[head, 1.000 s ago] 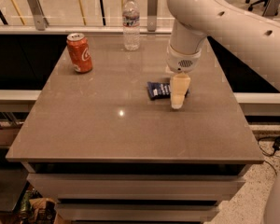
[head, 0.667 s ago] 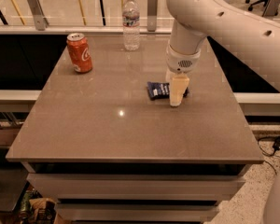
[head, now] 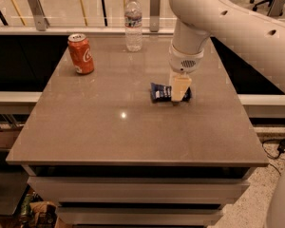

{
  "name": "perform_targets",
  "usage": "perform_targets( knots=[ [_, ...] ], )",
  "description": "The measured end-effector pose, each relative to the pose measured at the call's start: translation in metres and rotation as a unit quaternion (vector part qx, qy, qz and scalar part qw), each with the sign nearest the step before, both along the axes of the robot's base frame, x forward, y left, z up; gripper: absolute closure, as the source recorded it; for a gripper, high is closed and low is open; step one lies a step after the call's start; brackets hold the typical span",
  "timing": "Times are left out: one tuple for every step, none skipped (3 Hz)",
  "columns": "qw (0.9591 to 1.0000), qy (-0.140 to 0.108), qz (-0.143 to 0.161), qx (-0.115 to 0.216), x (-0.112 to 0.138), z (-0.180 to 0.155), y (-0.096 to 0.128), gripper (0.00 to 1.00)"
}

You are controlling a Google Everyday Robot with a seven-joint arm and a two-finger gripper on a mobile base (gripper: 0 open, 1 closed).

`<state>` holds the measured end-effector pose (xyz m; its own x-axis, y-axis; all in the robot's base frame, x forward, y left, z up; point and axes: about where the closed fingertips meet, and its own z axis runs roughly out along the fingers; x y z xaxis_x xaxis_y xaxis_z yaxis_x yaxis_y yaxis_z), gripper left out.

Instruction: Move rxbar blueberry near water bottle

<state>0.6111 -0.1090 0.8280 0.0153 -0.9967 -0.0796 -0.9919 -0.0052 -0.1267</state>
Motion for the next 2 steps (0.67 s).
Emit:
perform_targets(
  knots=[
    [1.0000, 0.000, 0.000, 0.000, 0.0000, 0.0007, 0.0000, 1.00],
    [1.0000, 0.000, 0.000, 0.000, 0.0000, 0.0007, 0.0000, 1.00]
  ],
)
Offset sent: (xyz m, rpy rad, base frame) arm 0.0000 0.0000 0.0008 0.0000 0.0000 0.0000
